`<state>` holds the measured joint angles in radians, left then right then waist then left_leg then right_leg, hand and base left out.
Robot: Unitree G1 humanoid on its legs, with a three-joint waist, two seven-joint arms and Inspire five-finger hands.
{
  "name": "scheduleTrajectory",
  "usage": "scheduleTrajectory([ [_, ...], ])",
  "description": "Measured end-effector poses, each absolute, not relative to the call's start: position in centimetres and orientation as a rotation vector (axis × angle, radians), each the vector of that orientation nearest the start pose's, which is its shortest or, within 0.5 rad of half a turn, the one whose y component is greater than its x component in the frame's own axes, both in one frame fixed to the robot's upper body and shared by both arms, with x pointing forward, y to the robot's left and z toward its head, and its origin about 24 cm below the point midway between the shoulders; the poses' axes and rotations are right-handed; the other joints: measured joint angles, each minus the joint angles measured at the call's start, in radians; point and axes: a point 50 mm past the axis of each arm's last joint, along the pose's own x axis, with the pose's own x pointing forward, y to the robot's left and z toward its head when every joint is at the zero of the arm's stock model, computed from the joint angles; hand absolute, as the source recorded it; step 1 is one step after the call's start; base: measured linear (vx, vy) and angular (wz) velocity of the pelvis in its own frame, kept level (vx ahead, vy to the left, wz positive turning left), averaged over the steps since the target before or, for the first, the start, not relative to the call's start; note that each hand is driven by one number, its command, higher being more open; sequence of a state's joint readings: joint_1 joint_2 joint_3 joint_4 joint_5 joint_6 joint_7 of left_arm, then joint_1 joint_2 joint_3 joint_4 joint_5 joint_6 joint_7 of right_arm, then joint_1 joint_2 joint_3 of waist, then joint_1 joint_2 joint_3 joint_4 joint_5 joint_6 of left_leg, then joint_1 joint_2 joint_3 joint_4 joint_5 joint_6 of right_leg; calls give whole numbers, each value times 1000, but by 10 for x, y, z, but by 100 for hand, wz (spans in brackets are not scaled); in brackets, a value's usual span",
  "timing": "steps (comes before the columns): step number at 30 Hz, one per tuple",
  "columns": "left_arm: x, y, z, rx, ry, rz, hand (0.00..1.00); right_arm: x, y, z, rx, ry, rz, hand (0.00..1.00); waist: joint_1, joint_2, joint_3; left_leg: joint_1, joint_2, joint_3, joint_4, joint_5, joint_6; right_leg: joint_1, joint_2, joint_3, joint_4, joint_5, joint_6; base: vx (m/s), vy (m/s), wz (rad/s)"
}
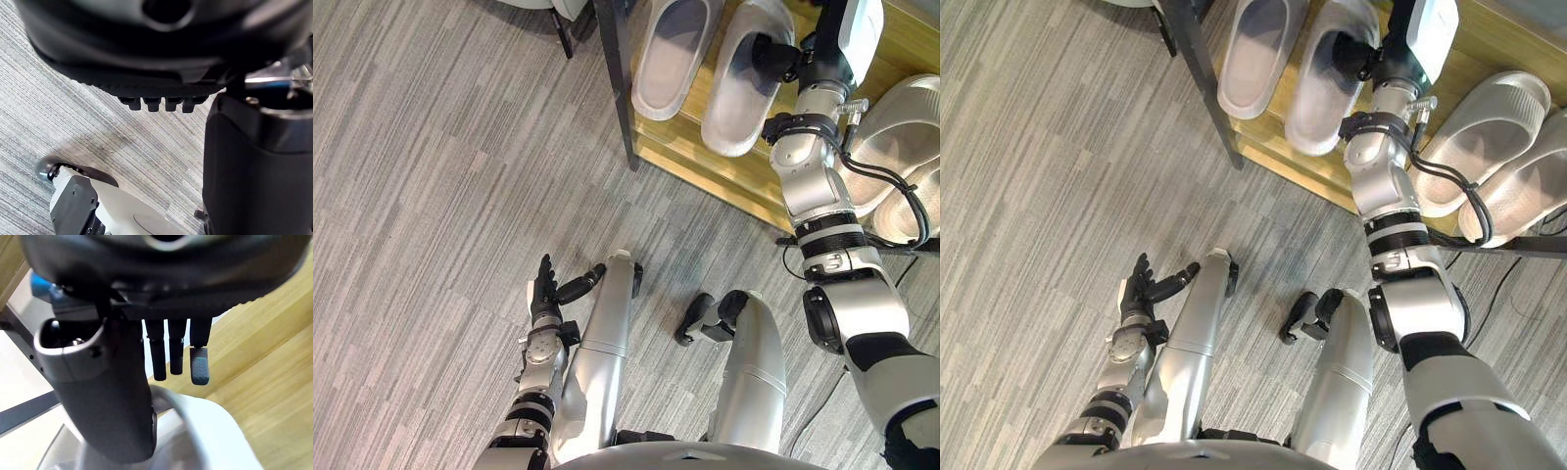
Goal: Organize the slippers on the shoe rack
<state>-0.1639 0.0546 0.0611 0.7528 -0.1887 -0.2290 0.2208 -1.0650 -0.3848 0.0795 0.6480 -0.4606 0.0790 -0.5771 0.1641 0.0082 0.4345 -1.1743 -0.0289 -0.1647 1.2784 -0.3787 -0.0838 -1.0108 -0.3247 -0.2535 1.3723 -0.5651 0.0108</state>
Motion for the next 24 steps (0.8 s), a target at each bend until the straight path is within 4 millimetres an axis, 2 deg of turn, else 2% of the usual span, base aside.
scheduleTrajectory([
  [5, 246, 184, -65, -102, 380, 328, 100, 390, -185, 279, -698, -594, -635, 100, 0, 0, -3, 0, 0, -6, 1, 3, -4, 4, 0, -6, 2, -1, -2, 0, 0, 0],
  [18, 243, 185, -70, -98, 407, 334, 100, 391, -185, 277, -659, -579, -623, 100, -1, 1, -15, 10, 3, -6, 0, 3, -6, 14, 2, -7, 2, -3, -5, 10, -5, 0],
  [22, 242, 186, -71, -99, 425, 336, 100, 388, -181, 272, -621, -584, -597, 100, -2, 1, -16, 18, 6, -4, -1, 3, -5, 19, 4, -5, 1, -3, -5, 0, 0, 0],
  [24, 241, 187, -73, -108, 438, 343, 100, 382, -172, 262, -572, -599, -566, 100, -4, 1, -18, 20, 9, -2, -1, 3, -5, 21, 7, -5, -1, -2, -5, 12, -6, -2],
])
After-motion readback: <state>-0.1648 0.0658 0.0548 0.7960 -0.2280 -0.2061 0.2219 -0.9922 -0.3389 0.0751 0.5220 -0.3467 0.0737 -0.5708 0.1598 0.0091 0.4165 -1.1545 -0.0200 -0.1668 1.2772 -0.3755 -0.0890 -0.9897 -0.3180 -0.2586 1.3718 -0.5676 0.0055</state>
